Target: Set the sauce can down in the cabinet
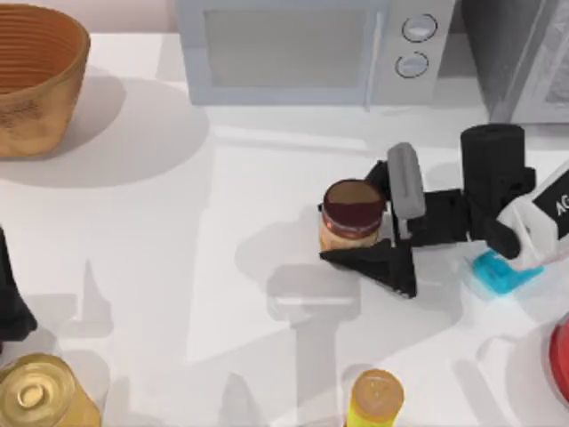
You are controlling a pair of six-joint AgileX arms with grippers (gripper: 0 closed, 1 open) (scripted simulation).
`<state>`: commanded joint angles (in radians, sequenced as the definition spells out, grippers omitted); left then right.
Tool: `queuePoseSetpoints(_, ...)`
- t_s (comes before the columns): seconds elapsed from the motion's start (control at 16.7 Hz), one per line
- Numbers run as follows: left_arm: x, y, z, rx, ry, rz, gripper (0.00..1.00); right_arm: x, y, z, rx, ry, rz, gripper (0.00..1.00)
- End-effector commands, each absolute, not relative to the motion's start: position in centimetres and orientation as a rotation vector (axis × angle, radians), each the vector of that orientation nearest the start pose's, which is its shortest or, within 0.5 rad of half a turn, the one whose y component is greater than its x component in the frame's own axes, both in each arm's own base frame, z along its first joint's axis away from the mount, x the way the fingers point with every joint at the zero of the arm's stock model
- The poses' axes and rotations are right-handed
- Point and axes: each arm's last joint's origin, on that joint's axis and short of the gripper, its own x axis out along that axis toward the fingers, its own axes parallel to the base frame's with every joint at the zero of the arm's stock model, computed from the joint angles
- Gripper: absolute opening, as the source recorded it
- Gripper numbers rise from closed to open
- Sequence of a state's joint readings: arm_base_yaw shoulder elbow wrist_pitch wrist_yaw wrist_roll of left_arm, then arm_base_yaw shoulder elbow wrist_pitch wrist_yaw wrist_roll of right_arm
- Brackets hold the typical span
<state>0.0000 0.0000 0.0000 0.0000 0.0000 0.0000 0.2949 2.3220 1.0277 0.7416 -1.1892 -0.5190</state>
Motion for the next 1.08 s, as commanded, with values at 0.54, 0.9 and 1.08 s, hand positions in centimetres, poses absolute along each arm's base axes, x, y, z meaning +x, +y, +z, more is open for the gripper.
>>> queuePoseSetpoints(0.54,10.6,-0.1,16.0,0.000,0.000,0.000,1.00,37.9,14.6,6.9,-0.170,0.135,1.547,0.00)
queuePoseSetpoints(0.9,10.6,-0.1,16.0,0.000,0.000,0.000,1.00,37.8,14.7,12.5,-0.151,0.168,1.553,0.00)
queuePoseSetpoints(1.08,10.6,-0.1,16.0,0.000,0.000,0.000,1.00,37.2,14.5,16.0,-0.139,0.184,1.555,0.00)
